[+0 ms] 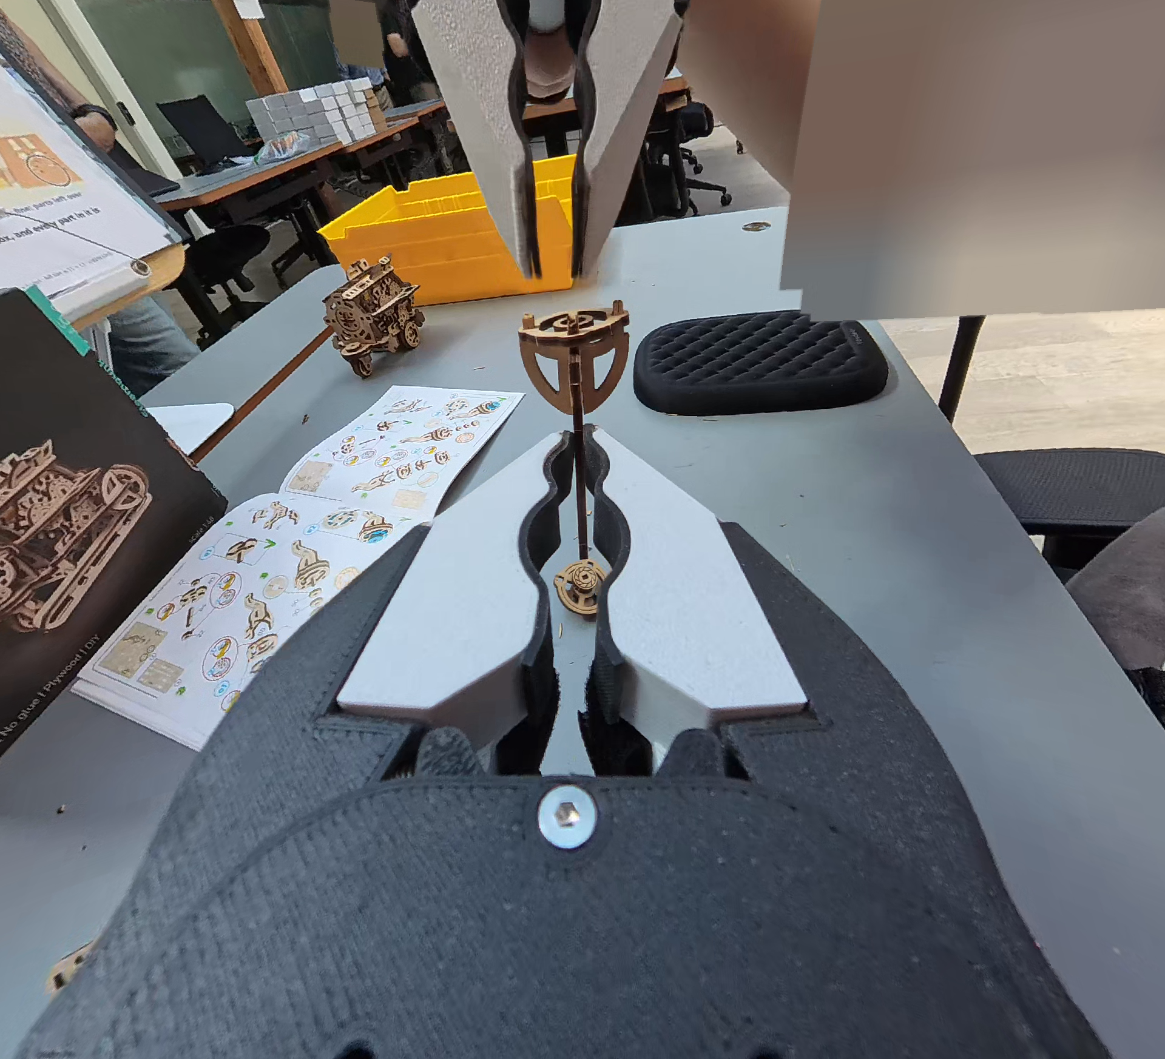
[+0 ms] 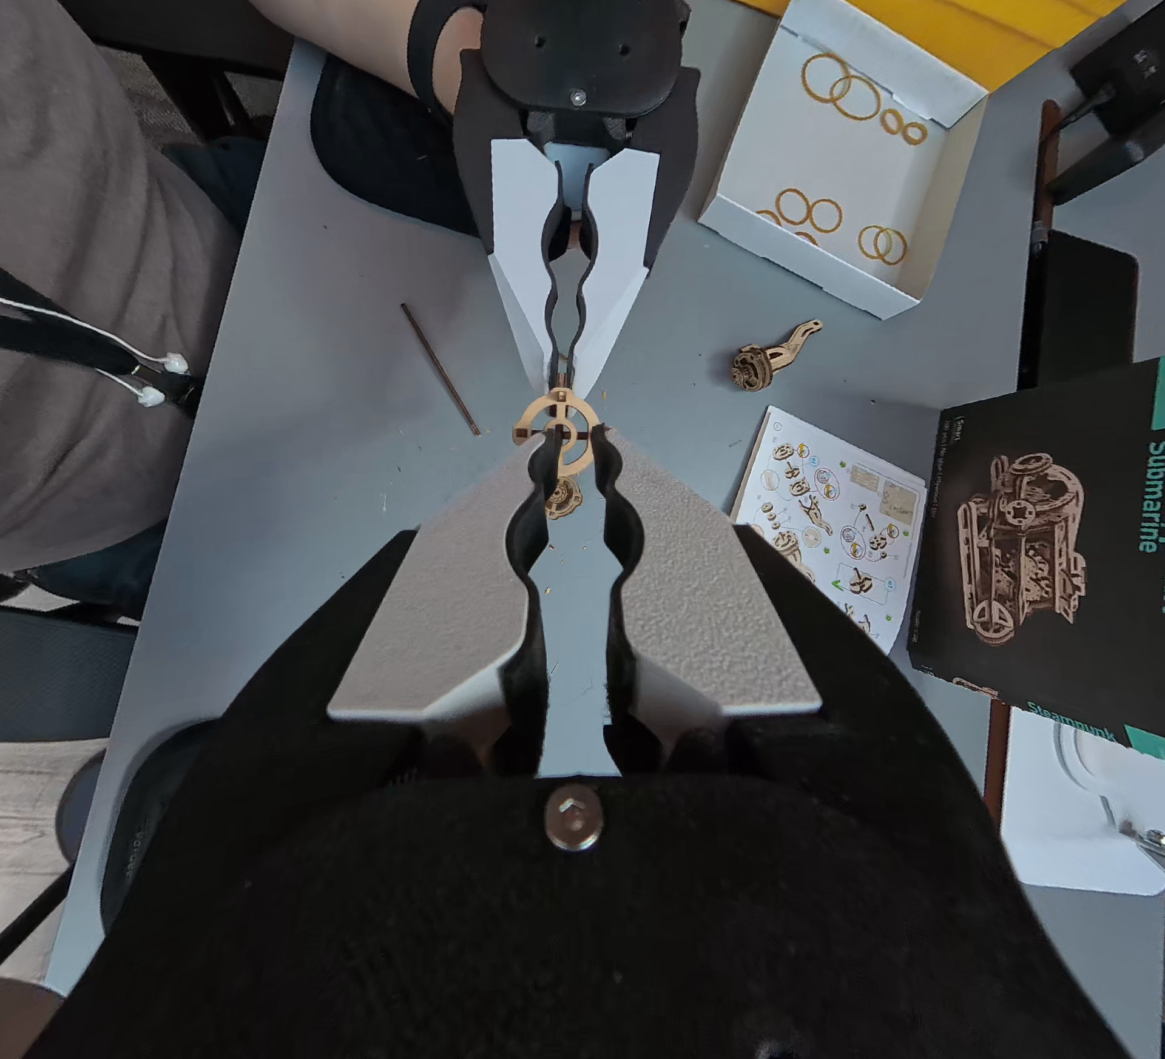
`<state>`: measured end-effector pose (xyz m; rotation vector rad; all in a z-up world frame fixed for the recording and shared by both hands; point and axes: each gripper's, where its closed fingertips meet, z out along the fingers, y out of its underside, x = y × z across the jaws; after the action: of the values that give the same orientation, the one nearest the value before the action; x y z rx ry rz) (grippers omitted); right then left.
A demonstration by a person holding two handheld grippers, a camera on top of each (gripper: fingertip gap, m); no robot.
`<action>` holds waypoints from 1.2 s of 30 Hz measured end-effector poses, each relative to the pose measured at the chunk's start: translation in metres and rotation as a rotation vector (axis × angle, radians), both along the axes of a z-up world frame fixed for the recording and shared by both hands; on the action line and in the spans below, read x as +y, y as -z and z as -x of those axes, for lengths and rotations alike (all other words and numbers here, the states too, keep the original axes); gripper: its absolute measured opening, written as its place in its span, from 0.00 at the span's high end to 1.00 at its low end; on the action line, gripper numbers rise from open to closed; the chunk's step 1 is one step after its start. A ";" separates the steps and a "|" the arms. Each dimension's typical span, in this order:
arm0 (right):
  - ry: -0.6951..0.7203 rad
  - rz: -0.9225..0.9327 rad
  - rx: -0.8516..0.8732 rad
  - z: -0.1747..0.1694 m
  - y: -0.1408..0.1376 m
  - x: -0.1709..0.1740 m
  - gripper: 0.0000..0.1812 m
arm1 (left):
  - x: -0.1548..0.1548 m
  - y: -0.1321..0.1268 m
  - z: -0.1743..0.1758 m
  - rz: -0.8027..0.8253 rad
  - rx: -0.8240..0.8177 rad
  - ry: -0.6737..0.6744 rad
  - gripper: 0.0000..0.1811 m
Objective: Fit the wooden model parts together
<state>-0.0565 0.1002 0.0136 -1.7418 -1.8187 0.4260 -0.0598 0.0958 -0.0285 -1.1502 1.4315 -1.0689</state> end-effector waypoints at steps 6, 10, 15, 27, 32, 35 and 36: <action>-0.011 -0.071 0.253 -0.006 -0.003 -0.008 0.81 | -0.009 0.002 -0.001 0.281 0.014 0.131 1.00; 0.017 -0.300 0.381 0.003 0.007 -0.012 0.73 | -0.010 0.002 -0.002 0.559 0.030 0.201 1.00; 0.119 -0.506 0.457 0.015 0.019 -0.005 0.67 | -0.011 -0.002 -0.003 0.871 0.004 0.296 1.00; 0.181 -0.412 0.558 0.018 0.034 0.001 0.78 | -0.018 -0.001 -0.001 1.022 0.034 0.395 1.00; 0.170 -0.399 0.599 0.016 0.030 -0.004 0.78 | -0.021 -0.003 0.000 1.073 0.034 0.436 1.00; 0.175 -0.360 0.616 0.015 0.032 -0.005 0.78 | -0.022 -0.002 0.000 1.100 0.037 0.456 1.00; 0.174 -0.350 0.629 0.014 0.031 -0.006 0.78 | -0.023 -0.003 0.000 1.111 0.033 0.467 1.00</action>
<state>-0.0710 0.0946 -0.0173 -1.3142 -1.1987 0.4821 -0.0599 0.0728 -0.0255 -1.5902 1.1177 -2.3444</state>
